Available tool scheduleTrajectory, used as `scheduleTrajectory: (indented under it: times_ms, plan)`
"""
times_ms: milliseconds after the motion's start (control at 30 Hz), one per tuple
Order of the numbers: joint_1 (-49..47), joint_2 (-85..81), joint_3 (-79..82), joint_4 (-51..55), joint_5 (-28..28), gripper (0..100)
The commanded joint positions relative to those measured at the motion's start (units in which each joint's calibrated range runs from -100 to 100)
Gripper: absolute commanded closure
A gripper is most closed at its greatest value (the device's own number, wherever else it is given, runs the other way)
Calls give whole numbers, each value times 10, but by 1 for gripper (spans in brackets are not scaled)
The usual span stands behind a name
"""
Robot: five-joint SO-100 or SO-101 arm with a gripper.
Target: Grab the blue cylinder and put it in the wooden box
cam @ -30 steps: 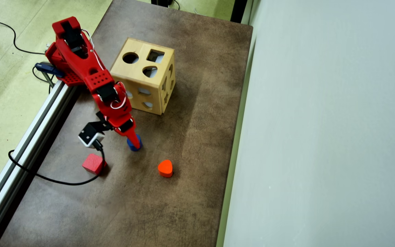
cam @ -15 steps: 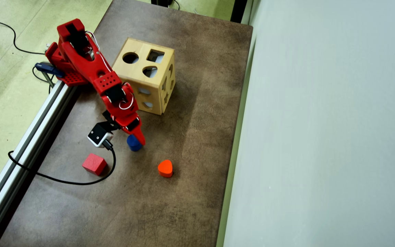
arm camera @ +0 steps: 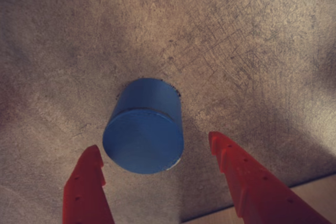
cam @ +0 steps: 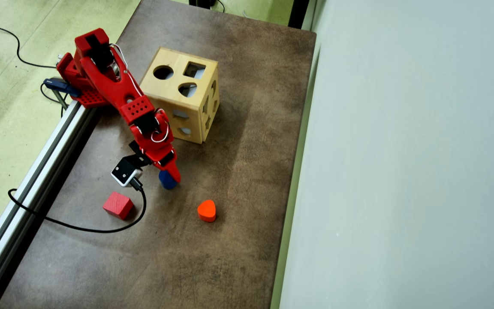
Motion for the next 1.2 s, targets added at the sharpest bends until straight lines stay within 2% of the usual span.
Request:
scheduleTrajectory:
  times_ms: [0, 400, 1167]
  plan:
    - [5, -7, -27, -7, -2, 68]
    - [28, 26, -83, -7, 0, 68]
    - [14, 43, -84, -7, 1, 68]
